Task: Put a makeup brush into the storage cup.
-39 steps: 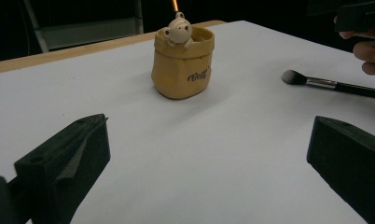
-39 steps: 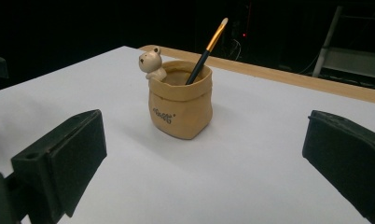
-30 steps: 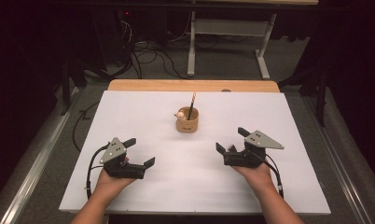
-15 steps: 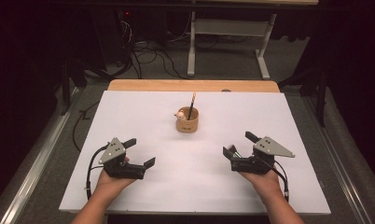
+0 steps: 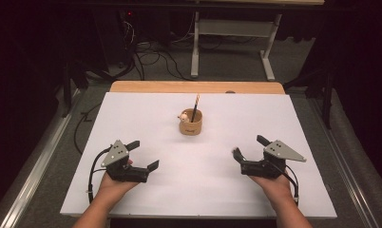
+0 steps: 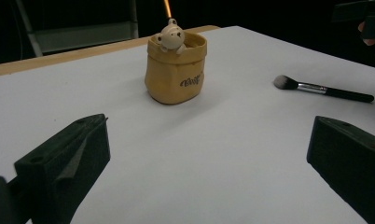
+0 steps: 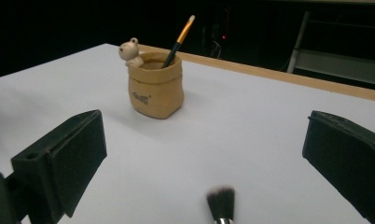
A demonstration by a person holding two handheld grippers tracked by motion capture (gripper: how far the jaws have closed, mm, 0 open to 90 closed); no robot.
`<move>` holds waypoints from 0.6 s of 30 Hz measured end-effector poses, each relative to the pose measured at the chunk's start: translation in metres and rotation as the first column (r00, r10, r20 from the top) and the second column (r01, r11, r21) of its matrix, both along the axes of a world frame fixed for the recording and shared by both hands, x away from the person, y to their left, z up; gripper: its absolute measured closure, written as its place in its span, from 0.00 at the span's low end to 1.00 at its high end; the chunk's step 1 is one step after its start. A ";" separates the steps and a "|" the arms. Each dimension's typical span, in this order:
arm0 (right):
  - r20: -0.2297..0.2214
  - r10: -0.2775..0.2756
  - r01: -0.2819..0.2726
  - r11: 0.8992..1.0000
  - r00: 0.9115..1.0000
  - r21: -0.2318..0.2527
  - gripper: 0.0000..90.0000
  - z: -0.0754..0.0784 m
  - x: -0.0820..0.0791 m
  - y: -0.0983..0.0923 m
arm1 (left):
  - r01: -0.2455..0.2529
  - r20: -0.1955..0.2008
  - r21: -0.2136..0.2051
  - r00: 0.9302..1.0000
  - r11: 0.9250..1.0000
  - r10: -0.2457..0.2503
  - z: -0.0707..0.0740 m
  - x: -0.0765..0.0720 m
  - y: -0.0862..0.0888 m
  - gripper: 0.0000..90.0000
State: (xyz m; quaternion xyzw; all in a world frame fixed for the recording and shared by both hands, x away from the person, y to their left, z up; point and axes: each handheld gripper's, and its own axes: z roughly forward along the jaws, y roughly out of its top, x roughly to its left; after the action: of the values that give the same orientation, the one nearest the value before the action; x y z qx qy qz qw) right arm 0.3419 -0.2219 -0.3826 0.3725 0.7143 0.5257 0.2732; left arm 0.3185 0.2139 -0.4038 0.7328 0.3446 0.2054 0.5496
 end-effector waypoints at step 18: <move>-0.094 -0.052 0.046 0.997 0.994 -0.069 0.01 -0.015 0.008 -0.008 | 0.013 0.003 0.010 1.000 1.000 -0.013 0.000 -0.001 -0.002 0.00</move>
State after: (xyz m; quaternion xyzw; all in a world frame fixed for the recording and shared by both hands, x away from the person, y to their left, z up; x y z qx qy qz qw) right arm 0.3496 -0.2300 -0.3973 0.4055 0.7345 0.4760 0.2637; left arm 0.3176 0.2118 -0.4034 0.7375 0.3381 0.2046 0.5476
